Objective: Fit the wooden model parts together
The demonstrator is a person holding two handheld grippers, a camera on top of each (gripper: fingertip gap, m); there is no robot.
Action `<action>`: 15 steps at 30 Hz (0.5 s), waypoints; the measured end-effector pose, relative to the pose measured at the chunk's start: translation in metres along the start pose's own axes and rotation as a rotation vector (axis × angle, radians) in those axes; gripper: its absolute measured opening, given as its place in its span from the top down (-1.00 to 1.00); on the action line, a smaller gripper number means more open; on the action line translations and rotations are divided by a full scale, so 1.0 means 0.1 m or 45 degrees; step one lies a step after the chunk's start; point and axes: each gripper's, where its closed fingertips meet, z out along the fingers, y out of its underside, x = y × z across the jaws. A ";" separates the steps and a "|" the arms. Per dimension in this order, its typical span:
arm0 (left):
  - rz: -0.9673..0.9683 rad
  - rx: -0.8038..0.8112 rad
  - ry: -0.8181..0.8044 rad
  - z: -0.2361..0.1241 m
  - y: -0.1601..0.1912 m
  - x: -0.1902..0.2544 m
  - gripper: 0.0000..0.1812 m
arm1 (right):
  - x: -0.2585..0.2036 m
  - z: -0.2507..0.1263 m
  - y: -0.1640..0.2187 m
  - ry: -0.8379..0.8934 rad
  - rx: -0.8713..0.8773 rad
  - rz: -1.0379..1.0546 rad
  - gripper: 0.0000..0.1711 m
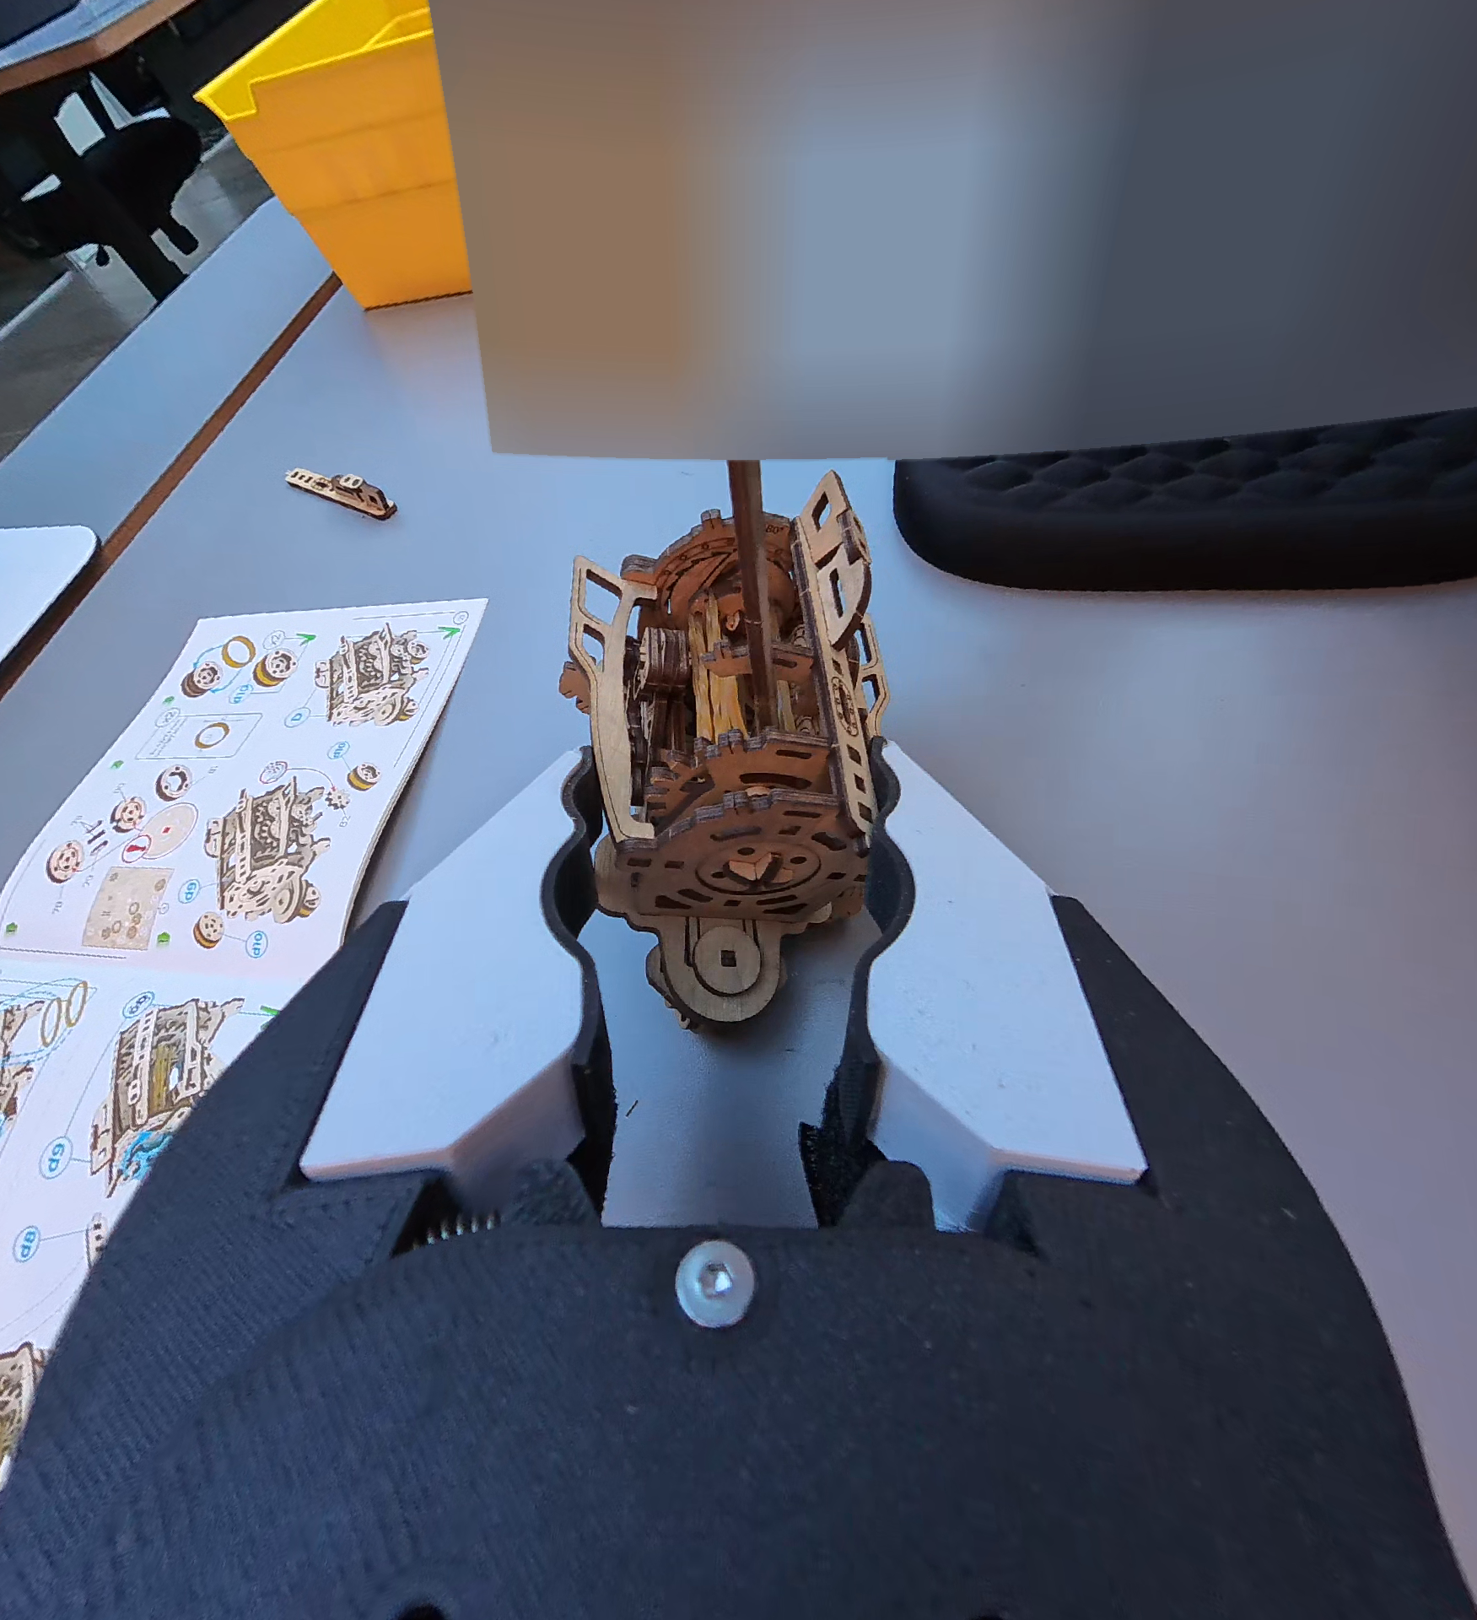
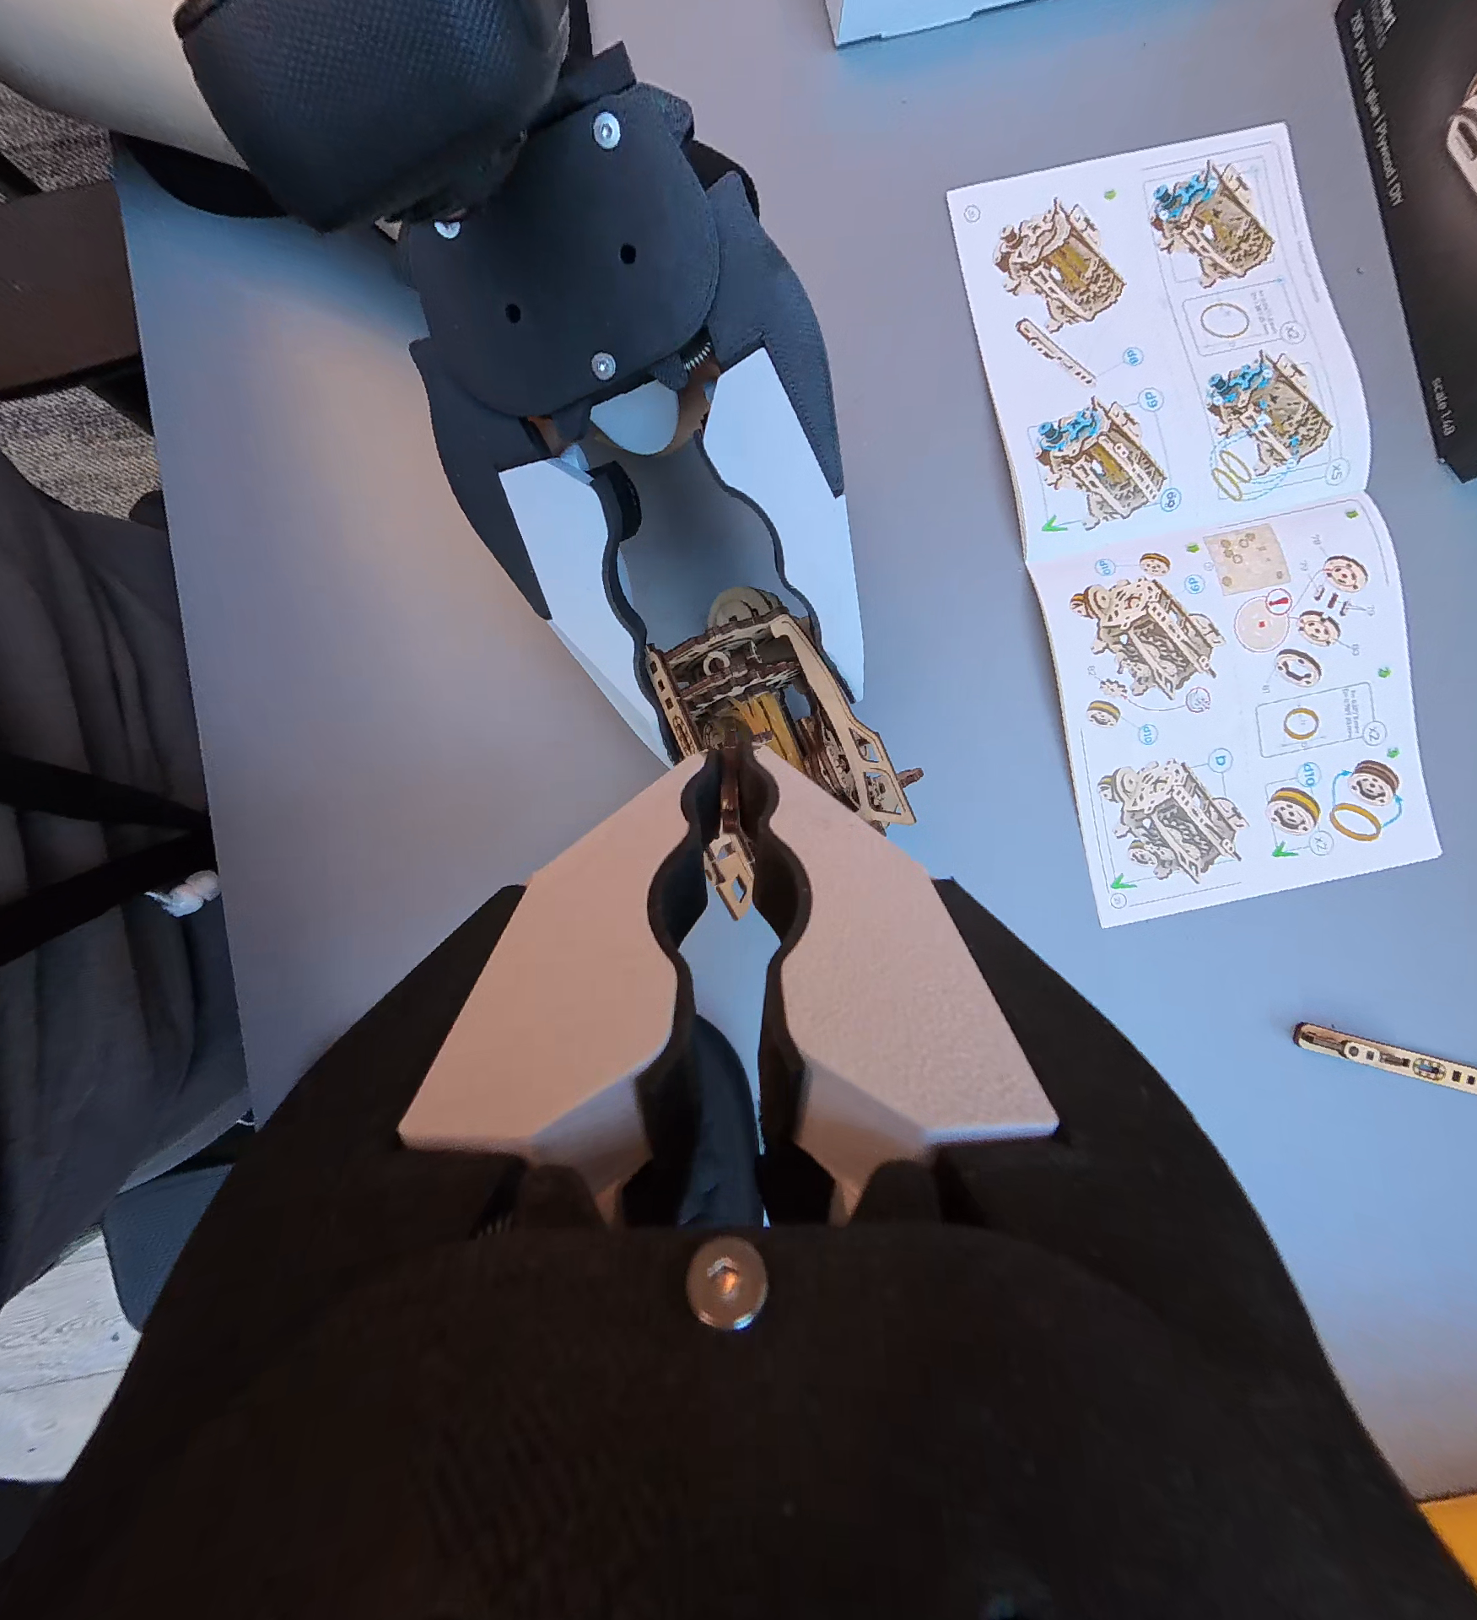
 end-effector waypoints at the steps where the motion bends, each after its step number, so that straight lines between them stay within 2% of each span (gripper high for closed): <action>1: 0.001 0.000 0.000 0.00 0.00 0.00 0.35 | 0.00 0.00 0.00 -0.002 0.004 0.003 0.99; 15: 0.011 0.010 0.003 0.00 0.00 0.01 0.35 | -0.07 -0.01 0.05 -0.077 0.000 0.012 0.99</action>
